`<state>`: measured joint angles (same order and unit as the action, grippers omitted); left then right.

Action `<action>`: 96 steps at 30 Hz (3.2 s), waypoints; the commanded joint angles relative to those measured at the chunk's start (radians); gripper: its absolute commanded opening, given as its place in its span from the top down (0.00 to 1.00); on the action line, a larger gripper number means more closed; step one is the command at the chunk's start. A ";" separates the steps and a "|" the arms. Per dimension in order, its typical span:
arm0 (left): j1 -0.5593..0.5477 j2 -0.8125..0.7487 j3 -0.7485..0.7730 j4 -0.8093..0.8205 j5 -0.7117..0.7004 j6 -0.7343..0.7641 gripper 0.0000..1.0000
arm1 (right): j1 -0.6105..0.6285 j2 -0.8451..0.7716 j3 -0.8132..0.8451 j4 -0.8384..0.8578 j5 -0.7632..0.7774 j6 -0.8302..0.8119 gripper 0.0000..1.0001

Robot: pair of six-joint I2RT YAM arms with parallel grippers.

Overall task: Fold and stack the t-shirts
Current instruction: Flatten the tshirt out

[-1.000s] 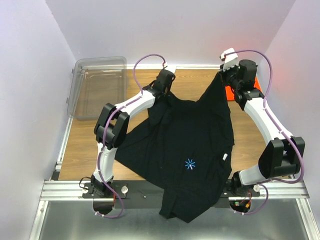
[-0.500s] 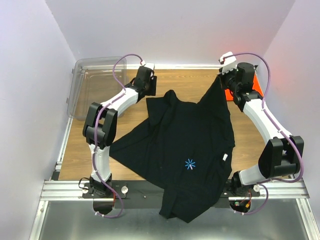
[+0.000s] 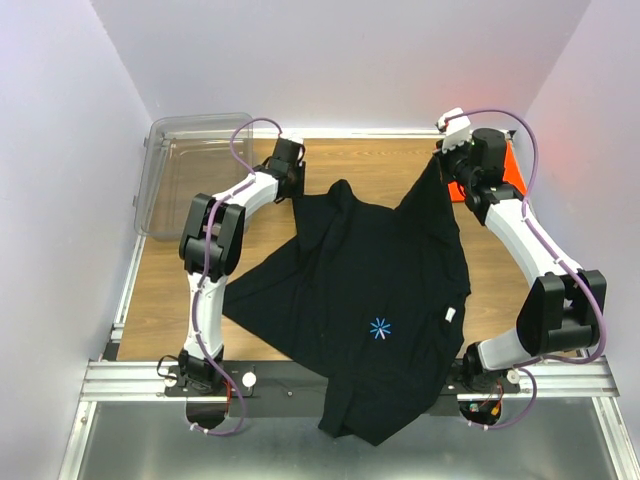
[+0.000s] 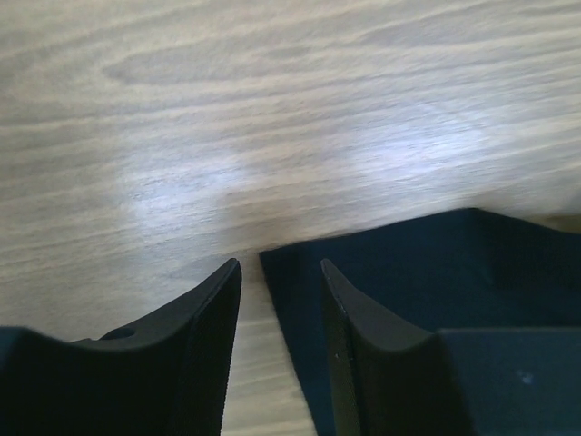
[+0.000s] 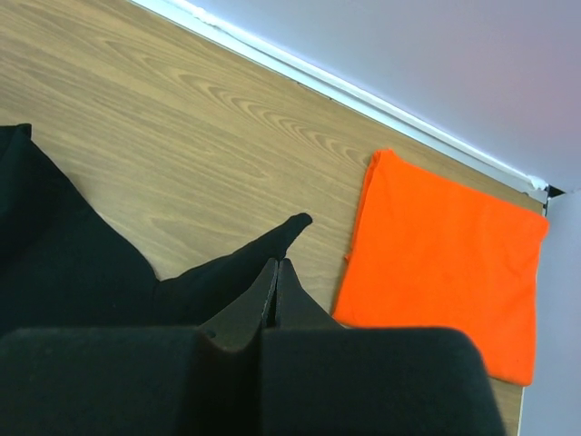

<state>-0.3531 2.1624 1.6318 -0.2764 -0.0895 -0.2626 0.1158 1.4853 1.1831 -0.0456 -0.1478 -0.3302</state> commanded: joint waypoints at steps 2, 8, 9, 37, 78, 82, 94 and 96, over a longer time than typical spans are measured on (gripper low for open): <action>0.025 0.054 0.046 -0.046 0.025 0.000 0.54 | -0.007 0.015 -0.017 0.026 -0.024 0.013 0.99; 0.032 0.097 0.105 -0.078 0.057 0.014 0.56 | -0.007 0.018 -0.022 0.024 -0.027 0.013 0.99; 0.034 0.109 0.111 -0.084 0.082 0.016 0.57 | -0.007 0.018 -0.023 0.024 -0.029 0.014 0.99; 0.032 0.120 0.099 -0.224 0.123 0.039 0.66 | -0.007 0.027 -0.017 0.024 -0.029 0.013 0.99; 0.008 -0.455 -0.145 -0.058 -0.078 0.054 1.00 | -0.019 -0.007 0.041 -0.026 -0.049 -0.018 0.99; 0.009 -0.532 -0.159 -0.037 -0.098 0.059 1.00 | -0.022 -0.036 0.097 -0.053 -0.062 -0.013 0.99; 0.011 -0.734 -0.193 0.045 -0.165 0.094 1.00 | -0.022 -0.089 0.320 -0.178 -0.102 0.011 0.99; 0.011 -0.774 -0.197 0.065 -0.159 0.100 1.00 | -0.024 -0.097 0.372 -0.198 -0.114 0.023 0.99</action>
<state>-0.3481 1.4532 1.4570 -0.2722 -0.2169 -0.1864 0.1005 1.4178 1.4715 -0.1932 -0.2272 -0.3340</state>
